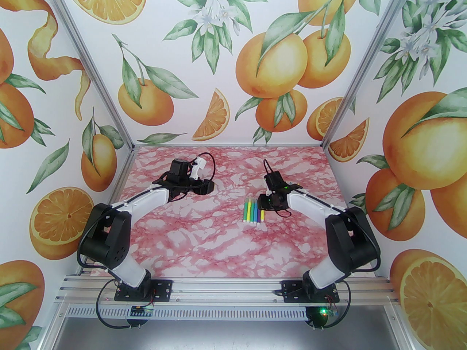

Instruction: Open the pen caps

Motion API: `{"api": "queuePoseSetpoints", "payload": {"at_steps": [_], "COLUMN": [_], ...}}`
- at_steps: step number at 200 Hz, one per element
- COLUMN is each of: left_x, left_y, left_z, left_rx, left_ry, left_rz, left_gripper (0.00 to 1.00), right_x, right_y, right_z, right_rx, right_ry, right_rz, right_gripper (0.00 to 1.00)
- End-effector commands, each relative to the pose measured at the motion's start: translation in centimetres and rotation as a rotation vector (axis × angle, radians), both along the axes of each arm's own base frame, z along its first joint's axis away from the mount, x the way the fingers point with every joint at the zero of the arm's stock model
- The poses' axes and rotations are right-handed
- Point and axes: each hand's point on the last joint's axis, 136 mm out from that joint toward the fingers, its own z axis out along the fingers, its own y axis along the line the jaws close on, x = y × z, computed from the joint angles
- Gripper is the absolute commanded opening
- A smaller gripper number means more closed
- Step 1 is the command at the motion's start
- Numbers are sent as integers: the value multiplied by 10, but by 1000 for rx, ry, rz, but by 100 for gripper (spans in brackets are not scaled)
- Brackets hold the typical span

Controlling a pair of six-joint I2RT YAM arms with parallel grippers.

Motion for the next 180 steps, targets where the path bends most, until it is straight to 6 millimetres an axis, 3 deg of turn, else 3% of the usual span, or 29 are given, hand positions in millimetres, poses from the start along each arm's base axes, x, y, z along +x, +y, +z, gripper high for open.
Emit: {"api": "queuePoseSetpoints", "payload": {"at_steps": [1, 93, 180], "left_x": [2, -1, -2], "left_y": [4, 11, 9], "left_z": [6, 6, 12], "left_rx": [5, 38, 21], "left_ry": [-31, -26, -26], "left_rz": [24, 43, 45], "left_gripper": [71, 71, 72], "right_x": [-3, -7, -4], "right_y": [5, -1, -12], "right_z": [-12, -32, -40], "right_rx": [24, -14, -162], "right_ry": [23, 57, 72], "right_rz": [-10, -31, -29], "right_gripper": [40, 34, 30]}}
